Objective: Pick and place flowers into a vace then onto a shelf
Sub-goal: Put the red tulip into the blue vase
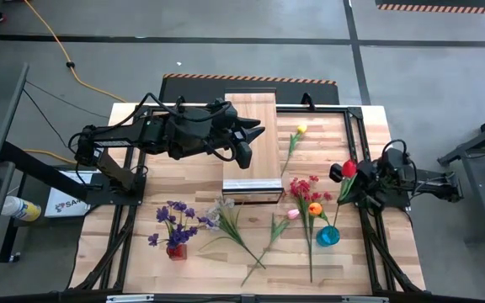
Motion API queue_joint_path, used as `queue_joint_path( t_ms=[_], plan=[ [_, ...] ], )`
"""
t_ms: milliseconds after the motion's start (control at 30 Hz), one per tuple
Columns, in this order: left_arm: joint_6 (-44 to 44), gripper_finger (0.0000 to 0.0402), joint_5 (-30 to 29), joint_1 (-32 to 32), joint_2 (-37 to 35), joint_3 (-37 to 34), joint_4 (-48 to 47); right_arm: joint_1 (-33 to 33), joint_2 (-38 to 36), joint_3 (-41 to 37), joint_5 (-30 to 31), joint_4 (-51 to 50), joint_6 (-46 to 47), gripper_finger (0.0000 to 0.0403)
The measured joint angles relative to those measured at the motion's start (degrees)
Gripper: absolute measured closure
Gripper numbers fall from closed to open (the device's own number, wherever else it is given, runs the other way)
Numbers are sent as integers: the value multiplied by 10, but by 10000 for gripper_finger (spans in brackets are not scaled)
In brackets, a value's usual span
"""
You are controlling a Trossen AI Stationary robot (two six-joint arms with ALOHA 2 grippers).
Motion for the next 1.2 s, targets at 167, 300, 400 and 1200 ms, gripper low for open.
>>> queue_joint_path(
  t_ms=[167,300,400,1200],
  plan=[
    [0,263,0,0,0,0,-1,0,0,0,-6,-30,-12,403],
    [0,263,0,0,0,0,-1,0,0,0,-6,-35,-12,402],
    [0,263,0,0,0,0,-1,0,0,0,-13,-35,-7,402],
    [0,263,0,0,0,0,-2,0,0,0,-29,-35,55,402]
  ],
)
